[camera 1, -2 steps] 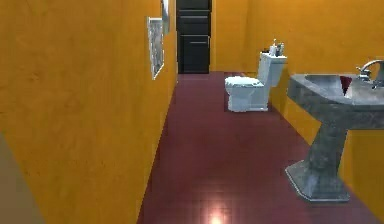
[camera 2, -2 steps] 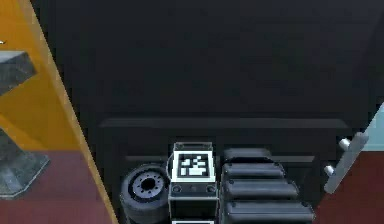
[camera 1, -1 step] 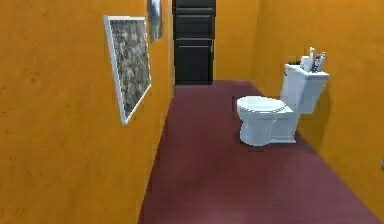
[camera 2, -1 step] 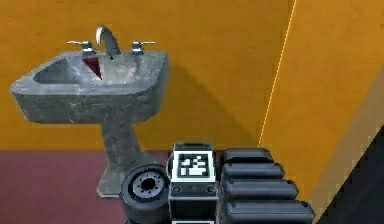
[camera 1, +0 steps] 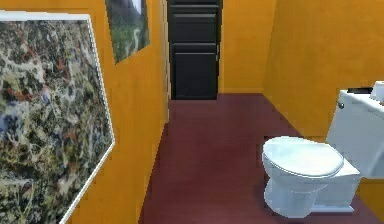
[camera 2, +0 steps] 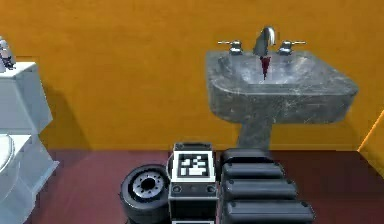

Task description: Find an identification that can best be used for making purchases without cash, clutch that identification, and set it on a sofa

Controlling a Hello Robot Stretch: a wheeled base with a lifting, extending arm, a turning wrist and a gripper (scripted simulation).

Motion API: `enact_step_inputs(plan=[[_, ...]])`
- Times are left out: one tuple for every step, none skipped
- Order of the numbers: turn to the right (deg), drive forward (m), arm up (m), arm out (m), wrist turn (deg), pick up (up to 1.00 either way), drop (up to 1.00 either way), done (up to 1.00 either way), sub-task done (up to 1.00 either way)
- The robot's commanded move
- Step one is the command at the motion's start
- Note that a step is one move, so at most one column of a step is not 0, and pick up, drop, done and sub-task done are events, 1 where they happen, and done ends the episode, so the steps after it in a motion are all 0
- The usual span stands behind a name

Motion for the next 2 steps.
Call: enact_step_inputs(plan=[[0.0,1.0,0.0,0.0,0.0,0.0,0.0,0.0,0.0],[0.0,1.0,0.0,0.0,0.0,0.0,0.0,0.0,0.0]])
